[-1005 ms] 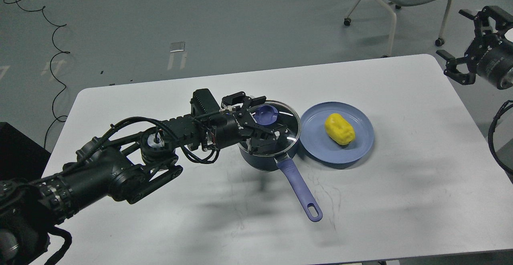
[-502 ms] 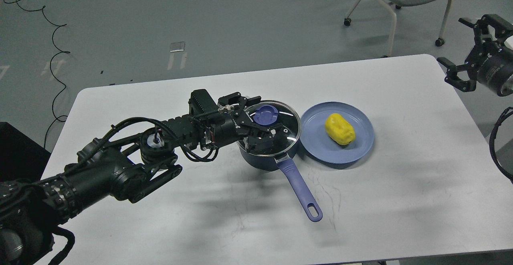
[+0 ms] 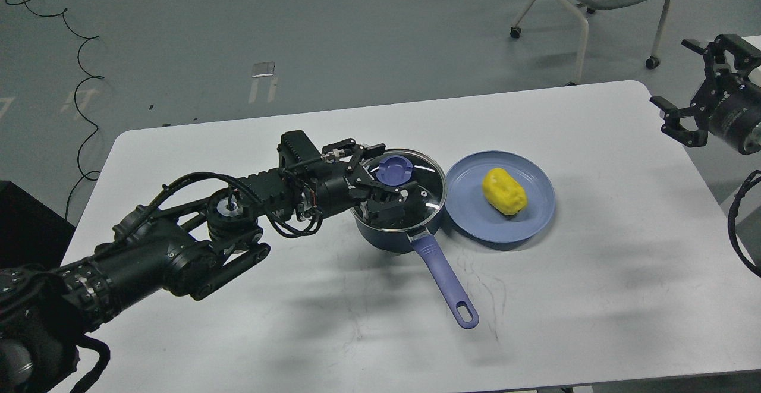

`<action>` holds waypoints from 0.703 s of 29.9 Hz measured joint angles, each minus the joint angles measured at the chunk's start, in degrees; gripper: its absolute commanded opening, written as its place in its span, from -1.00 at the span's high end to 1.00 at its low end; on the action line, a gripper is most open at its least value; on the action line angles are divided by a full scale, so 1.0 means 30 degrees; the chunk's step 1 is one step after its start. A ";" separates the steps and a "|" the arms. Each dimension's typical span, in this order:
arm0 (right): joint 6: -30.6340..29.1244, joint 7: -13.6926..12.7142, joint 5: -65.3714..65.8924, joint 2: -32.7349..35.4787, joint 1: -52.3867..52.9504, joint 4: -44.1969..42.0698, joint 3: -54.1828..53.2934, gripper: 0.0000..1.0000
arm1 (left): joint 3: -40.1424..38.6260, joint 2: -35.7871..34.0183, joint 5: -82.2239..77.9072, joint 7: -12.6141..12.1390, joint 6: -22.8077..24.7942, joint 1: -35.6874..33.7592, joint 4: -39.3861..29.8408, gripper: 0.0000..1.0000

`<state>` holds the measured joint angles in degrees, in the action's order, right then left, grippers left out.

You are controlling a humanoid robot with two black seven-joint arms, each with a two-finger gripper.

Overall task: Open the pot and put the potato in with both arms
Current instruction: 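Close the left gripper on the purple lid knob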

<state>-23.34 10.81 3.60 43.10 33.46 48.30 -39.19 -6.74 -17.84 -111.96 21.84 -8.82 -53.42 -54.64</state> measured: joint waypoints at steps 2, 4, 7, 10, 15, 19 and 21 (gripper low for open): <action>0.0011 0.0000 0.0014 0.0000 -0.0059 -0.0013 0.0001 -1.00 | 0.0000 -0.0003 0.0520 -0.0035 0.0358 -0.0083 0.0014 -0.93; 0.0012 0.0000 0.0024 -0.0001 -0.0110 -0.0015 0.0015 -1.00 | 0.0000 -0.0003 0.0757 -0.0044 0.0493 -0.0132 0.0017 -0.92; 0.0015 0.0000 0.0033 -0.0027 -0.0179 -0.0017 0.0026 -1.00 | -0.0001 -0.0003 0.0834 -0.0048 0.0554 -0.0163 0.0021 -0.87; 0.0015 0.0005 0.0054 -0.0038 -0.0198 -0.0020 0.0028 -1.00 | -0.0002 -0.0003 0.0834 -0.0049 0.0562 -0.0128 0.0022 -0.63; 0.0016 0.0083 0.0085 -0.0059 -0.0222 -0.0144 0.0028 -1.00 | 0.0008 -0.0004 0.0677 -0.0065 0.0560 -0.0020 0.0022 -0.61; 0.0015 0.0088 0.0087 -0.0093 -0.0247 -0.0255 0.0040 -1.00 | 0.0019 -0.0057 0.0647 -0.0069 0.0546 -0.0024 0.0020 -0.61; 0.0015 0.0089 0.0087 -0.0095 -0.0268 -0.0261 0.0103 -1.00 | 0.0020 -0.0077 0.0647 -0.0068 0.0541 -0.0028 0.0008 -0.61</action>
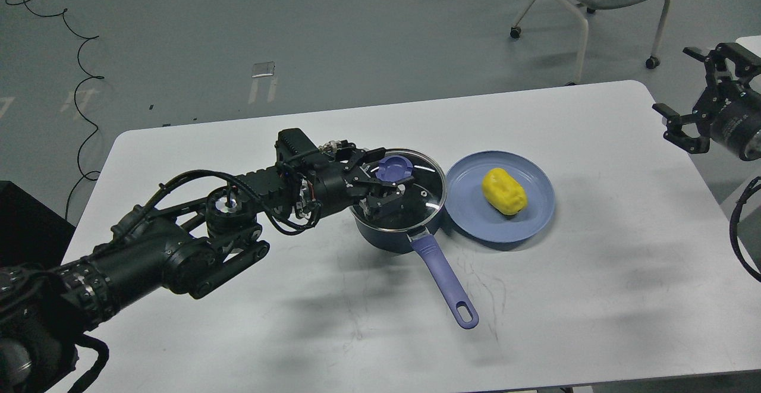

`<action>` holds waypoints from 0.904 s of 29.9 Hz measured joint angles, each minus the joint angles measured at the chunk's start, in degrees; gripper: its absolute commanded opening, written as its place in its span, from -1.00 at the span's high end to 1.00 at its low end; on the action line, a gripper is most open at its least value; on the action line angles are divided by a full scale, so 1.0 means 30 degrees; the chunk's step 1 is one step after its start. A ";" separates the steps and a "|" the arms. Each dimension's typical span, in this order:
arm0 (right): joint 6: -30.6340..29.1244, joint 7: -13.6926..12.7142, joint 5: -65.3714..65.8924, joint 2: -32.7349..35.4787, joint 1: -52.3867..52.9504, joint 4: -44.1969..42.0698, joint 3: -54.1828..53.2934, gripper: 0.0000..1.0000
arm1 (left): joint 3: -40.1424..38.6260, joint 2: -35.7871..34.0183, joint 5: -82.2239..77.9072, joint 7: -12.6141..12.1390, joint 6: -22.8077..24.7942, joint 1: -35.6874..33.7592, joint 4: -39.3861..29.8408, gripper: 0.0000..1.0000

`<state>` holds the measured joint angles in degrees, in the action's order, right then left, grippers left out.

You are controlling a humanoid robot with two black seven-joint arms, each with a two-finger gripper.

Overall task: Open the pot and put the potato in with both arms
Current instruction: 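Close the left gripper on the purple lid knob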

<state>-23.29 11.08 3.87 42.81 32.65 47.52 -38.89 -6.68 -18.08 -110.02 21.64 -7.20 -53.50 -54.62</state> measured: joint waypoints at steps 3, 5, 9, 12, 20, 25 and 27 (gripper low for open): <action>0.0000 0.0011 0.0000 -0.0015 -0.0013 -0.0012 0.0204 -1.00 | 0.0000 -0.0010 0.0005 0.0012 -0.0021 -0.0003 -0.0028 -0.61; -0.0001 0.0047 0.0000 -0.0022 -0.0027 -0.0063 0.0280 -1.00 | 0.0000 -0.0031 0.0037 0.0046 -0.0026 -0.0005 -0.0049 -0.61; 0.0000 0.0130 0.0000 -0.0032 -0.0064 -0.0182 0.0332 -1.00 | 0.0000 -0.0107 0.0081 0.0096 -0.0028 -0.0007 -0.0169 -0.61; 0.0000 0.0163 0.0001 -0.0033 -0.0072 -0.0197 0.0335 -1.00 | 0.0000 -0.0124 0.0100 0.0108 -0.0030 -0.0007 -0.0230 -0.61; 0.0033 0.0172 0.0001 -0.0034 -0.0074 -0.0203 0.0335 -1.00 | -0.0011 -0.0047 0.0051 0.0109 -0.0039 0.0059 -0.0253 -0.52; 0.0033 0.0174 0.0001 -0.0034 -0.0093 -0.0206 0.0336 -1.00 | -0.0010 -0.0047 -0.0016 0.0071 -0.0039 0.0092 -0.0253 -0.46; 0.0033 0.0174 0.0001 -0.0034 -0.0093 -0.0205 0.0336 -1.00 | -0.0007 -0.0084 -0.0030 0.0064 -0.0039 0.0090 -0.0247 -0.40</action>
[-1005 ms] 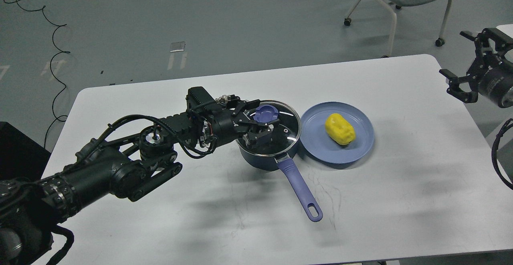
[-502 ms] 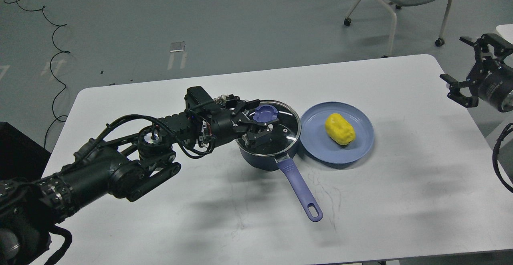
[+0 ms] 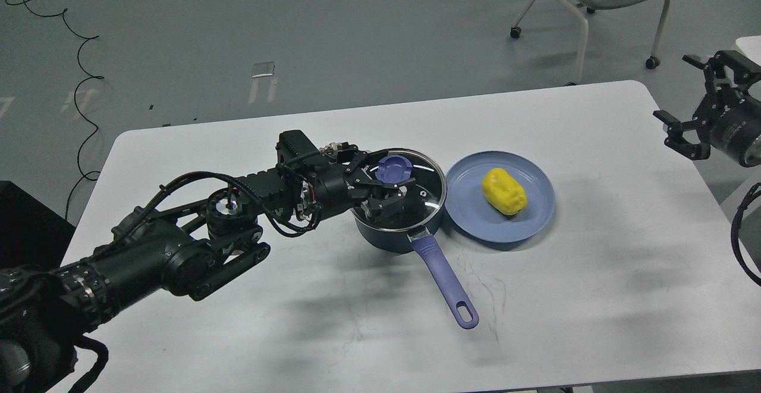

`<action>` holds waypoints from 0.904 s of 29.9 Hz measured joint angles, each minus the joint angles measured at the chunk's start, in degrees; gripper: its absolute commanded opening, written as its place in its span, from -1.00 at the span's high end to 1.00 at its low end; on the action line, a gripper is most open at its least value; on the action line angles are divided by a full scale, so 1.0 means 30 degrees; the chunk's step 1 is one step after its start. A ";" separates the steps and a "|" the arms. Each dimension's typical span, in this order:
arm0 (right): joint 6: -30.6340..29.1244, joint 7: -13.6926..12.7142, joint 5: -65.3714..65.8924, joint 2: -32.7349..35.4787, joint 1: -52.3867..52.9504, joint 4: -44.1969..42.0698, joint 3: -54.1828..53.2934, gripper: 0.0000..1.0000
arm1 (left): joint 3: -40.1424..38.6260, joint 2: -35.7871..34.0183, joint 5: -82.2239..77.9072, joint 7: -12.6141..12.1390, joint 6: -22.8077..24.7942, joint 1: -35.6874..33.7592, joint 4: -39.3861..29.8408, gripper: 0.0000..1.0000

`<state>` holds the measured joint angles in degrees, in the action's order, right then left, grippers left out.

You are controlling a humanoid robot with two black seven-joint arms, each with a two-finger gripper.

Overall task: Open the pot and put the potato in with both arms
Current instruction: 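Close the left gripper on the purple lid knob, then lift the glass lid off the saucepan with the left gripper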

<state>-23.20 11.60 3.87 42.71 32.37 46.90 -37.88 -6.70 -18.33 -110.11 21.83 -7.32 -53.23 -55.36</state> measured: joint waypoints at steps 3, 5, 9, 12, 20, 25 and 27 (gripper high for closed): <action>0.0024 0.0000 0.0001 0.0000 0.0006 0.0006 0.0000 -1.00 | 0.0004 -0.0015 -0.0004 -0.0009 0.0000 -0.0023 0.0000 -0.17; 0.0042 0.0000 0.0000 -0.0001 0.0015 0.0008 0.0000 -1.00 | 0.0006 -0.0048 -0.0004 -0.0009 0.0000 -0.0055 0.0001 -0.14; 0.0071 0.0000 0.0000 -0.0026 0.0019 0.0010 0.0000 -1.00 | 0.0008 -0.0097 0.0038 -0.0006 0.0000 -0.0062 0.0001 -0.14; 0.0089 0.0000 0.0000 -0.0027 0.0019 0.0011 0.0000 -1.00 | 0.0008 -0.0125 0.0121 -0.0005 -0.0003 -0.0062 -0.0004 -0.14; 0.0149 0.0000 0.0000 -0.0028 0.0020 0.0011 0.0000 -1.00 | -0.0040 -0.0160 0.0189 0.0025 -0.0005 -0.0136 -0.0059 -0.15; 0.0167 0.0000 0.0000 -0.0028 0.0020 0.0004 -0.0001 -1.00 | -0.0097 -0.0555 0.0671 0.0040 -0.0003 -0.0693 -0.0566 -0.15; 0.0170 0.0000 0.0000 -0.0028 0.0020 0.0001 -0.0001 -1.00 | -0.0100 -0.0852 0.1063 0.0059 0.0027 -0.0913 -0.1049 -0.15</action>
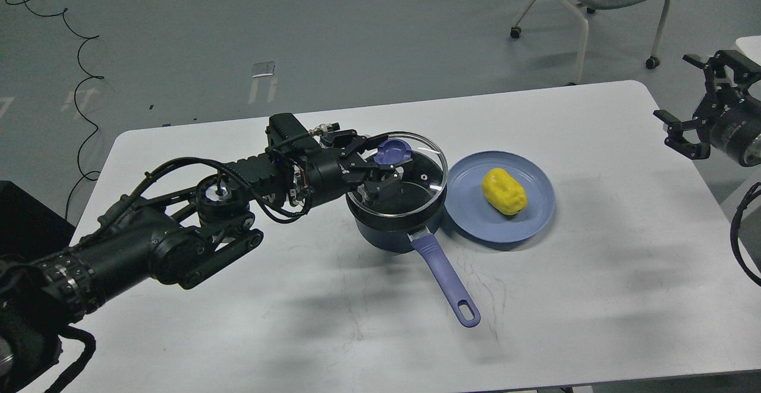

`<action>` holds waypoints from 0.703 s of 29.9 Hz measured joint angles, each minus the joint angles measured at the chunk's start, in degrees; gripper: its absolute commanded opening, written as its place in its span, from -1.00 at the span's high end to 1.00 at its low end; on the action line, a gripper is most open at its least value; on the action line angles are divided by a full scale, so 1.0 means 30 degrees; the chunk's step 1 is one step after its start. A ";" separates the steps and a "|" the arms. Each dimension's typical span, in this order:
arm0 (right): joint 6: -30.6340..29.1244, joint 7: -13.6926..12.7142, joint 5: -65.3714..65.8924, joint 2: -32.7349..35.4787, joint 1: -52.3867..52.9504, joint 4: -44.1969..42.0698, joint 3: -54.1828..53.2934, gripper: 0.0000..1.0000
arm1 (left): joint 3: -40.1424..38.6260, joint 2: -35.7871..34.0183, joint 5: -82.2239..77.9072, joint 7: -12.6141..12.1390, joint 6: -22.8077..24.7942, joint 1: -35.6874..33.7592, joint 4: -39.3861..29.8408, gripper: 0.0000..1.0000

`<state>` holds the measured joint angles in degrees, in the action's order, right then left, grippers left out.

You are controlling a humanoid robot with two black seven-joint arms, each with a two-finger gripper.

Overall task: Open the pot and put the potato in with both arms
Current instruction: 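Lift the glass lid off the saucepan with the left gripper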

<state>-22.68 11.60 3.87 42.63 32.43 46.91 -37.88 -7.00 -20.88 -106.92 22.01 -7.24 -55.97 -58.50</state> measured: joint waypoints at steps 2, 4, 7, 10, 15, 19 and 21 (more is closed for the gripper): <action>0.0003 0.0000 0.0000 0.0000 0.0000 0.0001 -0.0001 -1.00 | 0.0001 -0.0405 0.0387 -0.0003 0.0022 -0.0356 -0.0411 -0.15; 0.0004 0.0000 0.0000 -0.0005 0.0000 0.0002 -0.0010 -1.00 | 0.0019 -0.0754 0.0543 -0.0005 0.0034 -0.0624 -0.0557 -0.15; 0.0004 0.0000 0.0000 -0.0028 0.0000 0.0015 -0.0013 -1.00 | 0.0042 -0.1488 0.0603 -0.0005 0.0040 -0.0816 -0.0615 -0.15; 0.0004 0.0000 0.0000 -0.0067 0.0000 0.0016 -0.0013 -1.00 | 0.0050 -0.2485 0.0627 0.0050 0.0041 -0.0734 -0.0625 -0.15; 0.0004 0.0000 0.0000 -0.0085 0.0000 0.0015 -0.0013 -1.00 | 0.0082 -0.4190 0.0627 0.0237 -0.0249 -0.0105 -0.0650 -0.15; 0.0003 0.0000 0.0000 -0.0106 -0.0021 0.0019 0.0001 -1.00 | 0.0082 -0.5368 0.0721 0.0444 -0.0943 0.0510 -0.0660 -0.15; 0.0004 0.0000 0.0000 -0.0128 -0.0029 0.0020 0.0012 -1.00 | 0.0082 -0.6075 0.0730 0.0474 -0.1107 0.0962 -0.0663 -0.15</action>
<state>-22.67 11.60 3.87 42.24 32.35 46.97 -37.84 -6.75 -39.11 -104.73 23.43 -10.56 -53.09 -60.49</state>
